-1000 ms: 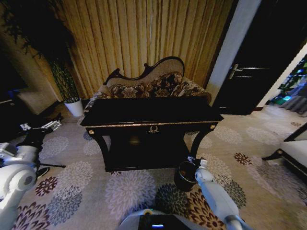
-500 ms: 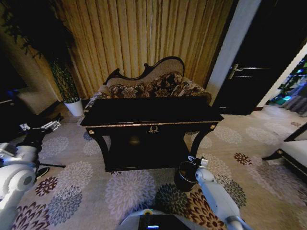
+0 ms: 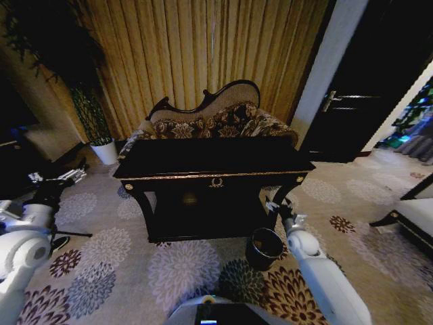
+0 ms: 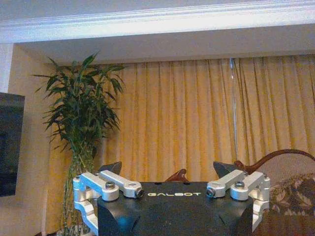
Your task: Move to the front of the table and place the trash on the table into the trash bin.
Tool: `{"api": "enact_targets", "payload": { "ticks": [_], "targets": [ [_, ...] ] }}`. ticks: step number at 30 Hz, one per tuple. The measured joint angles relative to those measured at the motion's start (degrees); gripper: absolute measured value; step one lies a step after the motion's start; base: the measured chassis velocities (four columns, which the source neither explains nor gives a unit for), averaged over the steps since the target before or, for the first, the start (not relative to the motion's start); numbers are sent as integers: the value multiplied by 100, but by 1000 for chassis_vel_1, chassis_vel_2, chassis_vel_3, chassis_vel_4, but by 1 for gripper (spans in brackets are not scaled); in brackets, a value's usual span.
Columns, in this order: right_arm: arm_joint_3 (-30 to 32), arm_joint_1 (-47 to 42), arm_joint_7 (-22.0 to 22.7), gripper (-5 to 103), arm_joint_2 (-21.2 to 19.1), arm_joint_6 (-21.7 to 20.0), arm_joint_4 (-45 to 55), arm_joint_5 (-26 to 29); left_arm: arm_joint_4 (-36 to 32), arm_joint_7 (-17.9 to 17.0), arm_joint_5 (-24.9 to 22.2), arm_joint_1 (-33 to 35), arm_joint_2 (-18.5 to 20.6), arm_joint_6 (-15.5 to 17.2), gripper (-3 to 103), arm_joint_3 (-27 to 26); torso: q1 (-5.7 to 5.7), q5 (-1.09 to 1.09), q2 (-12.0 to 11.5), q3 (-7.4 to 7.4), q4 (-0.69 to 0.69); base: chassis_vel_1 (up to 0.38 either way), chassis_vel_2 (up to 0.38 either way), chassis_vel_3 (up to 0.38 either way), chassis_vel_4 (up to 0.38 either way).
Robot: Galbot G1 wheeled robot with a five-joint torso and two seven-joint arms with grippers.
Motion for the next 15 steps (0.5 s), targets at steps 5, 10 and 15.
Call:
{"api": "enact_targets", "payload": {
  "ticks": [5, 10, 15],
  "targets": [
    [-98, 21, 310, 100, -235, -469, 997, 520, -25, -3, -11, -43, -12, 7, 100, 25, 0, 0, 0, 0, 0, 0, 0, 0, 0],
    [-91, 83, 492, 100, -392, -763, 1647, 833, -80, -3, -41, -56, -70, 19, 100, 27, 0, -1, 0, 0, 0, 0, 0, 0, 0],
    [-10, 57, 528, 100, -493, -852, 2000, 845, -136, -2, -136, -26, -97, 141, 100, -7, 0, 0, 0, 0, 0, 0, 0, 0, 0]
  ]
}}
